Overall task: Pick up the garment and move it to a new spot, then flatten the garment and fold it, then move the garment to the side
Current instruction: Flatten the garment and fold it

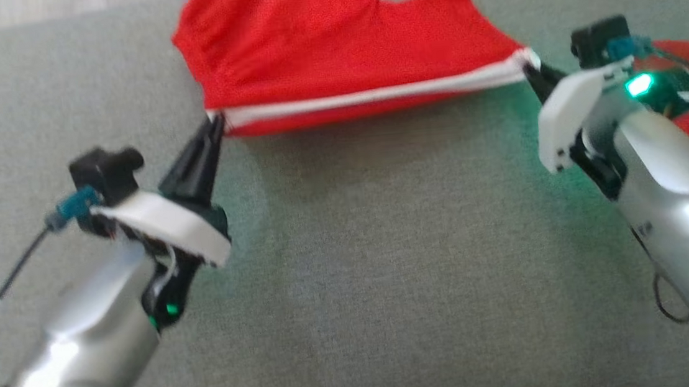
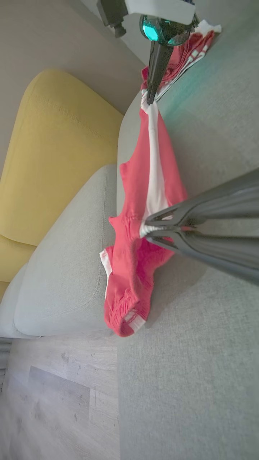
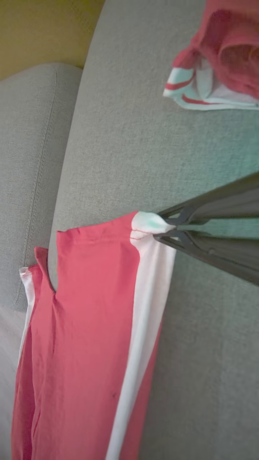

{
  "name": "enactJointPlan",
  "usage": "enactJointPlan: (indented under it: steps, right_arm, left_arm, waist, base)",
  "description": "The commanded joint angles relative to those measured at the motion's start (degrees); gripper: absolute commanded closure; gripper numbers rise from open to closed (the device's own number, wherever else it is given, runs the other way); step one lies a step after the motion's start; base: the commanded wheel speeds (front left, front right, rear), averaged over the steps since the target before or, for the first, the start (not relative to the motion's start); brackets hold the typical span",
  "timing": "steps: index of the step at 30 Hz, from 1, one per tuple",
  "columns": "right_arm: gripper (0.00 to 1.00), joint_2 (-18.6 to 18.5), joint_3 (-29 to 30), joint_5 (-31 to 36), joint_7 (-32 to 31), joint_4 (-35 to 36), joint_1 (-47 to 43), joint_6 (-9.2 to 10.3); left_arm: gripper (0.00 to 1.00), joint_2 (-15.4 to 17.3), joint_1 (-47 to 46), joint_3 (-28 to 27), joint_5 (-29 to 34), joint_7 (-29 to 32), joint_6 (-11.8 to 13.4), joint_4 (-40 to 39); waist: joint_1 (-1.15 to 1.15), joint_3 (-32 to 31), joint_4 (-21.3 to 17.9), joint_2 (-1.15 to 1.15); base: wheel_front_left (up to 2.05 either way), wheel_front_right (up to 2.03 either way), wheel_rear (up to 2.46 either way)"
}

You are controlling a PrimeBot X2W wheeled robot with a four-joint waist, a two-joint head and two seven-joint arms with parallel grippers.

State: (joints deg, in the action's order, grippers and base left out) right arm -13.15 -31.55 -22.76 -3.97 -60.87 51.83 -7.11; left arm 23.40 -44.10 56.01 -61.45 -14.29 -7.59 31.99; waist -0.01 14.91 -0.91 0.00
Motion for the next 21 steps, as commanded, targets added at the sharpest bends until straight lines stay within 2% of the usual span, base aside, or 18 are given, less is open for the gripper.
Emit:
enactJointPlan:
  steps: [1, 7, 11, 16, 21]
  right_arm:
    - [1.00, -1.47, -1.27, -1.65, -0.67, 2.74, -1.26, -0.37]
    - [1.00, -8.56, -4.82, -10.24, -4.31, 13.97, -9.27, -0.37]
    - [1.00, -12.50, -4.37, -13.29, -5.65, 21.08, -14.91, -0.37]
    - [1.00, -15.76, -0.66, -14.99, -7.82, 29.41, -23.15, -0.37]
    - [1.00, -17.77, 7.15, -14.14, -10.30, 37.95, -33.43, -0.37]
  left_arm:
    - [1.00, 2.73, -0.41, -1.81, 0.32, -0.69, 0.10, -1.53]
    - [1.00, 3.07, 6.56, -2.97, 1.08, -0.70, 0.18, -5.36]
    - [1.00, 3.88, 11.73, -3.69, 2.40, -0.70, 1.49, -9.27]
    - [1.00, 5.22, 19.12, -4.57, 2.99, -0.70, 4.18, -16.09]
    - [1.00, 6.63, 26.34, -4.60, 3.32, -0.71, 7.67, -24.13]
  waist:
    - [0.01, -2.41, -0.13, 0.00]
    - [0.01, -7.41, -0.51, 0.00]
    - [0.01, -10.23, -0.75, 0.00]
    - [0.01, -13.37, -1.26, 0.00]
    - [0.01, -15.59, -1.05, 0.00]
  base:
    - [0.00, 0.00, 0.00]
    - [0.00, 0.00, 0.00]
    - [0.00, 0.00, 0.00]
    - [0.00, 0.00, 0.00]
    - [0.00, 0.00, 0.00]
